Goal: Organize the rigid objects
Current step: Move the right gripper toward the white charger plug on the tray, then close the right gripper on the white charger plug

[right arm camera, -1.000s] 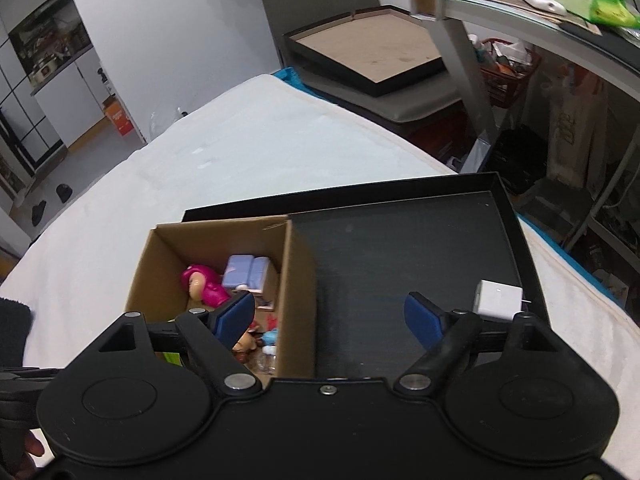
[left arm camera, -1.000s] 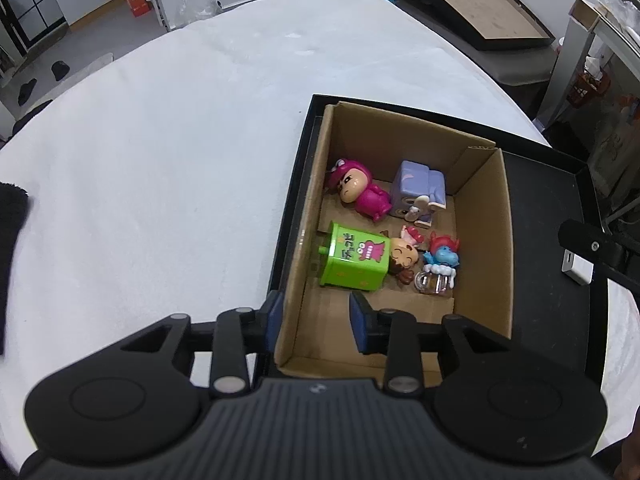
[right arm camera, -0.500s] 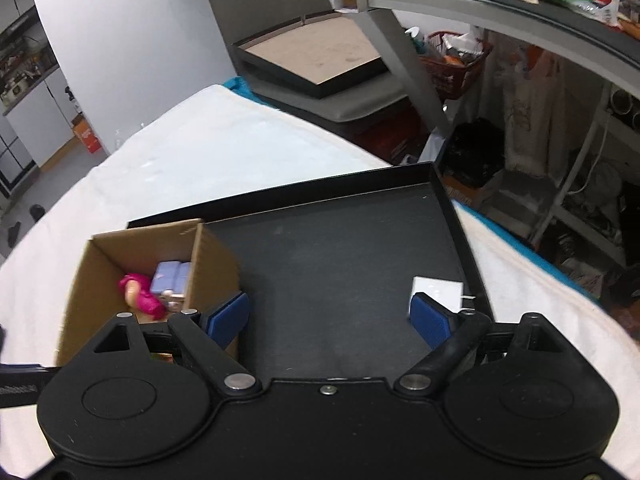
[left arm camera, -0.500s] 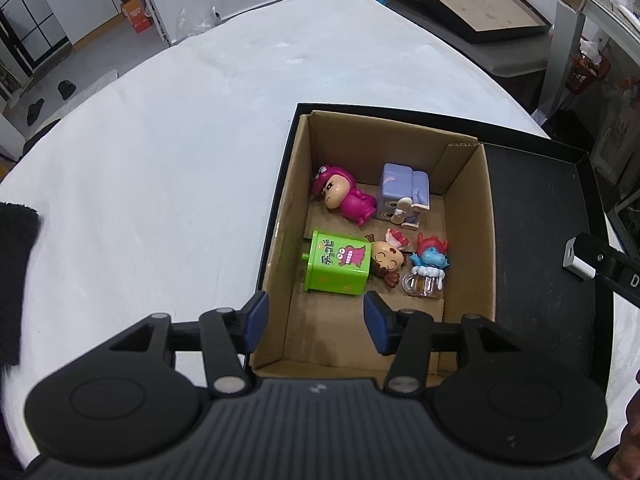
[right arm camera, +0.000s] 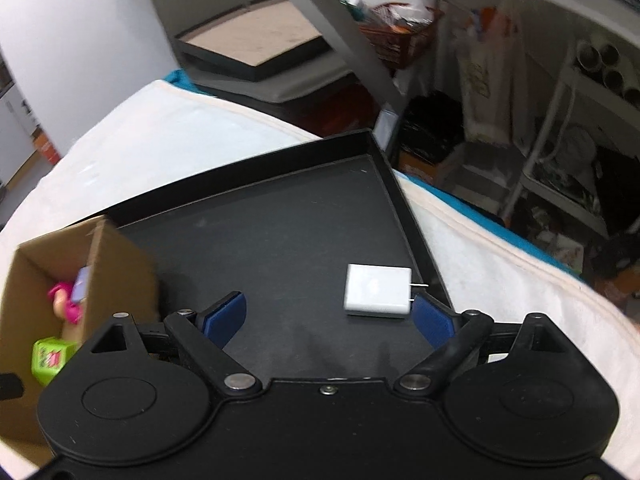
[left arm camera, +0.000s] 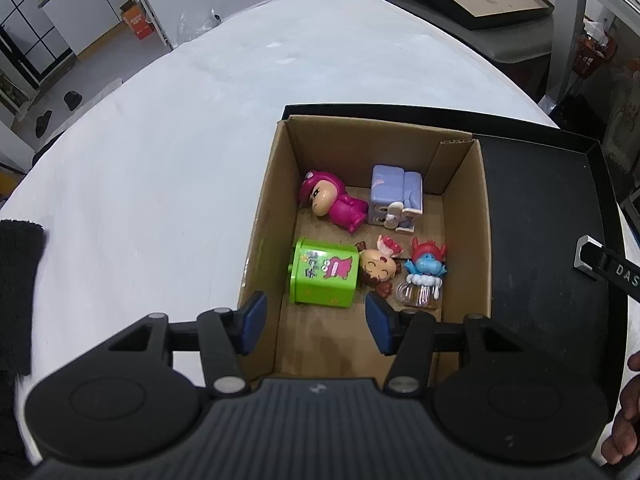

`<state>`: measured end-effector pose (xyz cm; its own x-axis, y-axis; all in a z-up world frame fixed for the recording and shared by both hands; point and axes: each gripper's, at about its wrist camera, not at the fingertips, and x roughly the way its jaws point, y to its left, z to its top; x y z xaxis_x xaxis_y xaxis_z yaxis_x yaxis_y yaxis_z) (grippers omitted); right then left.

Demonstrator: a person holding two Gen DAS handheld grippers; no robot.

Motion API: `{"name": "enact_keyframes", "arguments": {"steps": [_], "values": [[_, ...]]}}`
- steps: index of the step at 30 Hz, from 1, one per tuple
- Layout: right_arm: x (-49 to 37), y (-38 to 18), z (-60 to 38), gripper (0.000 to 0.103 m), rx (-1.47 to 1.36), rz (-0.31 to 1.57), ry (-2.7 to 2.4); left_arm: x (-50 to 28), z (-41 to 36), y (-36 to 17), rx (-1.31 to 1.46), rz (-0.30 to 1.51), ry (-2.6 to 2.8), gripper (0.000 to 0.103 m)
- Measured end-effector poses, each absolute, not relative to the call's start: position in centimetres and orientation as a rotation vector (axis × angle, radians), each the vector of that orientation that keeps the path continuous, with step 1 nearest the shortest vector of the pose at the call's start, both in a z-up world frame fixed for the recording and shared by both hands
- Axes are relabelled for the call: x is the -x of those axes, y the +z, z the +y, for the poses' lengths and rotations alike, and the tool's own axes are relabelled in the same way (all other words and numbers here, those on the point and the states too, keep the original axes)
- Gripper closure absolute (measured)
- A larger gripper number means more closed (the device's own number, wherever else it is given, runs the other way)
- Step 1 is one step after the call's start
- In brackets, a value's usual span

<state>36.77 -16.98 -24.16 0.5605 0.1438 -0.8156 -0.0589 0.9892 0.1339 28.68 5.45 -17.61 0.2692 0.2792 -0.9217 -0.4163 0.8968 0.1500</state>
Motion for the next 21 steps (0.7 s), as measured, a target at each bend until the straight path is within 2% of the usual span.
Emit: {"name": "enact_keyframes", "arguments": {"steps": [3, 7, 17, 20, 21], "values": [[-37.6, -25.2, -17.5, 0.022, -0.123, 0.986, 0.090, -29.1, 5.4, -17.9, 0.125, 1.219, 0.479, 0.050], [-38.4, -26.4, -17.4, 0.027, -0.112, 1.001, 0.071, -29.6, 5.5, -18.3, 0.123, 1.230, 0.491, 0.050], [-40.1, -28.0, -17.3, 0.033, -0.067, 0.998, 0.029, -30.0, 6.2, -18.9, 0.115, 1.249, 0.510, 0.049], [-40.1, -27.9, -16.9, 0.048, -0.019, 0.977, 0.023, -29.9, 6.3, -18.8, 0.121, 1.249, 0.506, 0.049], [-40.0, -27.9, -16.7, 0.059, 0.008, 0.970, 0.018, -29.8, 6.3, -18.8, 0.123, 1.249, 0.505, 0.049]]}}
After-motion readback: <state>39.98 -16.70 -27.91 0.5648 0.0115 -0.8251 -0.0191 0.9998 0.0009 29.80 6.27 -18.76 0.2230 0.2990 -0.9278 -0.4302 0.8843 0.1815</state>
